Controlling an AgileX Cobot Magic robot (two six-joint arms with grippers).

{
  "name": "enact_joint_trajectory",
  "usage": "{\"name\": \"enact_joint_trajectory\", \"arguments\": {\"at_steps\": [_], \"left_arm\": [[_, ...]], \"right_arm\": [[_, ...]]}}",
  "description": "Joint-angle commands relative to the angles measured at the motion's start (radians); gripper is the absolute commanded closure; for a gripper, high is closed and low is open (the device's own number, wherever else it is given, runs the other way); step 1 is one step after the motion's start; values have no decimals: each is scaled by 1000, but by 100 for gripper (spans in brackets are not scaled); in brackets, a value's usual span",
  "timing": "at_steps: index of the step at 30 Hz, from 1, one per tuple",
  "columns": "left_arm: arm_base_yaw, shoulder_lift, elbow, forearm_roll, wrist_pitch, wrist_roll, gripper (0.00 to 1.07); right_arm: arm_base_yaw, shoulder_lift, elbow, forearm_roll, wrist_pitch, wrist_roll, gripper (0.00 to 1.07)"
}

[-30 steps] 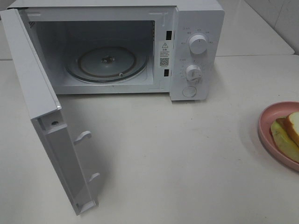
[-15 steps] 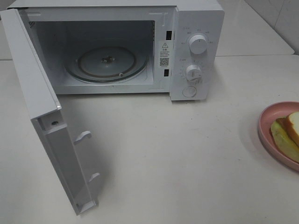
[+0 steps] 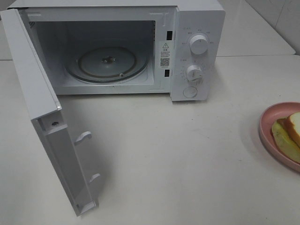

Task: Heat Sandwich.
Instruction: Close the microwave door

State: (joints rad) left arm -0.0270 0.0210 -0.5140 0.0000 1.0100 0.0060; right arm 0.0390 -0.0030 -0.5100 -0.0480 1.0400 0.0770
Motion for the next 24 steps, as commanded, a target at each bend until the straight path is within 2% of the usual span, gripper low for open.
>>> {"name": "enact_joint_trajectory", "arguments": {"at_steps": [1, 7, 10, 12, 16, 17, 18, 20, 21, 22, 24], "left_arm": [[4, 50, -11, -10, -73, 1, 20], [4, 163, -11, -12, -140, 1, 25], [4, 260, -11, -12, -204, 1, 35], [4, 280, -11, -12, -219, 1, 37], [4, 407, -9, 0, -293, 1, 54], [4, 407, -9, 0, -293, 1, 54], [4, 458, -7, 6, -325, 1, 66], [4, 515, -6, 7, -364, 1, 82], [4, 515, -6, 7, -364, 1, 82], [4, 566, 3, 6, -426, 1, 96], [4, 608, 23, 6, -495, 1, 107]], "right_arm": [[-7, -28, 4, -1, -3, -1, 32], [-7, -28, 4, -1, -3, -1, 32], [-7, -28, 4, -1, -3, -1, 32], [-7, -28, 4, -1, -3, -1, 32], [-7, -28, 4, -1, -3, -1, 32], [-7, -28, 4, -1, -3, -1, 32], [-7, -28, 4, -1, -3, -1, 32], [-7, -28, 4, -1, -3, -1, 32], [-7, -28, 4, -1, -3, -1, 32], [-7, -28, 4, -1, -3, -1, 32], [-7, -28, 4, -1, -3, -1, 32]]}}
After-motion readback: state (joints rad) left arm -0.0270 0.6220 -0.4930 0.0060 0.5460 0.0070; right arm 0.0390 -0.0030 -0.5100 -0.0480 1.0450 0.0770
